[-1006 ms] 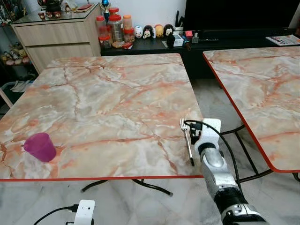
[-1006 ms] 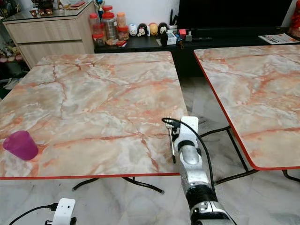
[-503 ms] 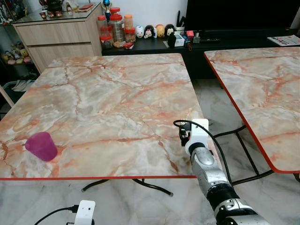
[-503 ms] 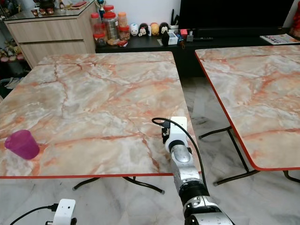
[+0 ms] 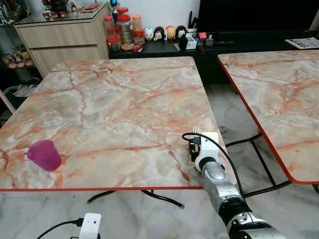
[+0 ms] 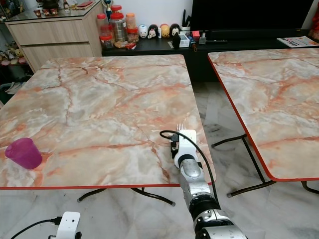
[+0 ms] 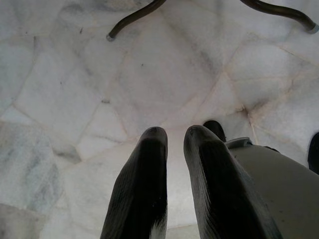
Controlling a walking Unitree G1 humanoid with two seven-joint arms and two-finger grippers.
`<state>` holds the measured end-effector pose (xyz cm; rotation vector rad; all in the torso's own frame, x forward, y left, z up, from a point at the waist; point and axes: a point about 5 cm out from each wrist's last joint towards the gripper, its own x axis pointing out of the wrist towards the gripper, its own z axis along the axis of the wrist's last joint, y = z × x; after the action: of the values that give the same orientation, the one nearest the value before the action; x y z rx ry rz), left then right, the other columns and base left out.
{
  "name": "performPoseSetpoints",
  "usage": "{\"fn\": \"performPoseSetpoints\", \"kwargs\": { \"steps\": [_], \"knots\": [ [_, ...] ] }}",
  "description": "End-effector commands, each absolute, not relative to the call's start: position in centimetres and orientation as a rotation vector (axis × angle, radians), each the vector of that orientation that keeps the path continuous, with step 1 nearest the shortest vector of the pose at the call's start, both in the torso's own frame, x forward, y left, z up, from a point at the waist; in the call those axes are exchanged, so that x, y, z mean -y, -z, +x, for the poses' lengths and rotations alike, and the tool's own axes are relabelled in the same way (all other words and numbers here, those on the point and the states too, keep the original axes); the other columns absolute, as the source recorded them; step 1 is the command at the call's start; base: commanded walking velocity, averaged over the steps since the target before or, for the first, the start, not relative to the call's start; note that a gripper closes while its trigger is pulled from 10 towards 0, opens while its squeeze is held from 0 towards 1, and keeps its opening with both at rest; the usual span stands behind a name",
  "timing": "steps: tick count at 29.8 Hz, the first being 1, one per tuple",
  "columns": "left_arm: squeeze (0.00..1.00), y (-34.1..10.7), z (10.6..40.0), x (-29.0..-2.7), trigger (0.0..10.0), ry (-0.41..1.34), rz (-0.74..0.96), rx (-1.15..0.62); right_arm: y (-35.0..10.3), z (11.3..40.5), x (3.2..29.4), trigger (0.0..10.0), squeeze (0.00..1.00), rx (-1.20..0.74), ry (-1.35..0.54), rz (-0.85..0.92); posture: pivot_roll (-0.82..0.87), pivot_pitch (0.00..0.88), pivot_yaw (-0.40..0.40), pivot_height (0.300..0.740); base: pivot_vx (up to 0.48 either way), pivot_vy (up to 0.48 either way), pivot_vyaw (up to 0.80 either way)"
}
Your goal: Setting the table
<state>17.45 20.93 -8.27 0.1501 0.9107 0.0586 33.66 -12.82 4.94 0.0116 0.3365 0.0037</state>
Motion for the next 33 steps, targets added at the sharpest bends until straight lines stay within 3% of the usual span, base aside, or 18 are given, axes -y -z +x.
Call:
{"fn": "performPoseSetpoints", "kwargs": {
  "steps": [1, 21, 22, 23, 24, 25, 33],
  "knots": [
    [0.0, 8.4, 17.1, -21.0, 10.0, -0.055, 0.146, -0.922, -5.6, 34.2, 12.6, 10.0, 0.0, -0.316, -0.002, 0.021, 0.0, 0.0, 0.04, 0.74, 0.0, 0.0, 0.0],
    [0.0, 8.5, 17.1, -21.0, 10.0, -0.05, 0.147, -0.931, -4.1, 33.5, 12.7, 10.0, 0.0, -0.408, 0.05, 0.026, 0.01, 0.0, 0.043, 0.74, 0.0, 0.0, 0.0],
    [0.0, 8.5, 17.0, -21.0, 10.0, -0.05, 0.147, -0.931, -4.0, 33.5, 12.7, 9.4, 0.0, -0.416, 0.053, 0.025, 0.01, 0.0, 0.043, 0.74, 0.0, 0.0, 0.0],
    [0.0, 8.5, 17.0, -21.0, 10.0, -0.05, 0.146, -0.932, -3.9, 33.5, 12.7, 2.8, 0.0, -0.422, 0.051, 0.025, 0.01, 0.0, 0.043, 0.74, 0.0, 0.0, 0.0],
    [0.0, 8.5, 17.0, -21.0, 10.0, -0.05, 0.146, -0.932, -3.8, 33.4, 12.6, 2.8, 0.0, -0.426, 0.05, 0.026, 0.01, 0.0, 0.043, 0.74, 0.0, 0.0, 0.0],
    [0.0, 8.5, 17.0, -21.0, 10.0, -0.05, 0.146, -0.932, -3.9, 33.5, 12.6, 0.0, 0.0, -0.423, 0.043, 0.028, 0.01, 0.0, 0.043, 0.74, 0.0, 0.0, 0.0],
    [0.0, 8.5, 17.1, -20.8, 10.0, -0.035, 0.135, -0.938, -3.9, 33.5, 12.5, 0.0, 0.0, -0.427, 0.044, 0.019, 0.01, 0.0, 0.042, 0.74, 0.0, 0.0, 0.0]
  ]
}}
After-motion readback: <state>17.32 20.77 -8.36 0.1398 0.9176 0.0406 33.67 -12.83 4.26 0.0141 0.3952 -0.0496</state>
